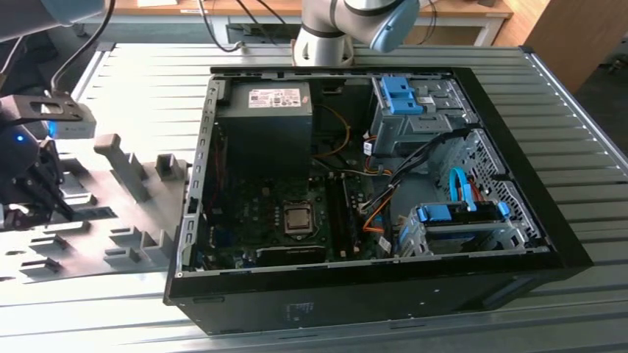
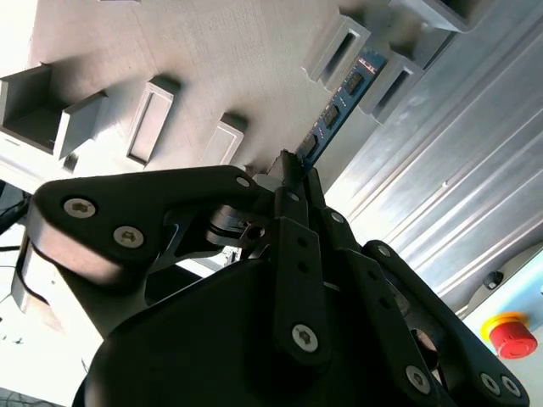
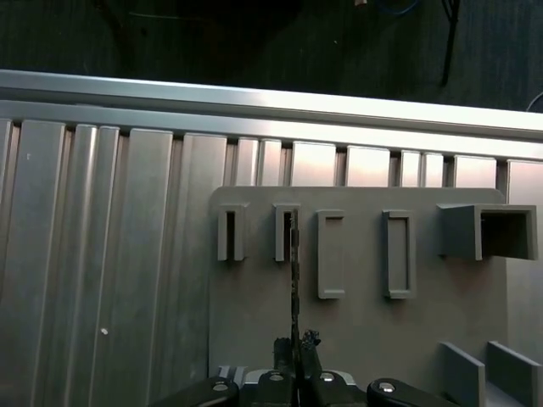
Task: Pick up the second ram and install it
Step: 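Pick up the second ram and move it above second insertion slot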
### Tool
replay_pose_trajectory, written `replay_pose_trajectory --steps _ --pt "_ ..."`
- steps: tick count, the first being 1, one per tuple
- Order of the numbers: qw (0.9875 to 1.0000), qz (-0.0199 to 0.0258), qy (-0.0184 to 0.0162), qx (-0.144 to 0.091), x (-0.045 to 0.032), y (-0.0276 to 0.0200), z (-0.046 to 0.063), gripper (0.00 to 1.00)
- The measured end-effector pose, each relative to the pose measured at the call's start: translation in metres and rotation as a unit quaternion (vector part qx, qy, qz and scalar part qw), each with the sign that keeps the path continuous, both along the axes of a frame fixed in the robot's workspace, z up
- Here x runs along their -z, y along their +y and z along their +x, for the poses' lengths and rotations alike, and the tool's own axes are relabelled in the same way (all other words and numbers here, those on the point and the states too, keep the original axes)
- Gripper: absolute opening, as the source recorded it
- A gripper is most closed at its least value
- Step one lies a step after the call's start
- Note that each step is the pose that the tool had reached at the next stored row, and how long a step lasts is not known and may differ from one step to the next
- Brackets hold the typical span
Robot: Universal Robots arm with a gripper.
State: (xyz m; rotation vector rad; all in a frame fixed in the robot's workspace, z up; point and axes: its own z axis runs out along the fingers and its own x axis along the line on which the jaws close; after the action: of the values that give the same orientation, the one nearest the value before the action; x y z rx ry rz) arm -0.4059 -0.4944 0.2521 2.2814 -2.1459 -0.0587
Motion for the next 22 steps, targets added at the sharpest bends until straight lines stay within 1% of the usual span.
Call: replay_pose_trajectory --steps 7,22 --pt "1.0000 0.0000 0.0000 0.000 -0.0102 0.0000 0.000 0.14" --pt "1.0000 0.0000 0.0000 0.000 -0.0283 0.0000 0.000 0.14"
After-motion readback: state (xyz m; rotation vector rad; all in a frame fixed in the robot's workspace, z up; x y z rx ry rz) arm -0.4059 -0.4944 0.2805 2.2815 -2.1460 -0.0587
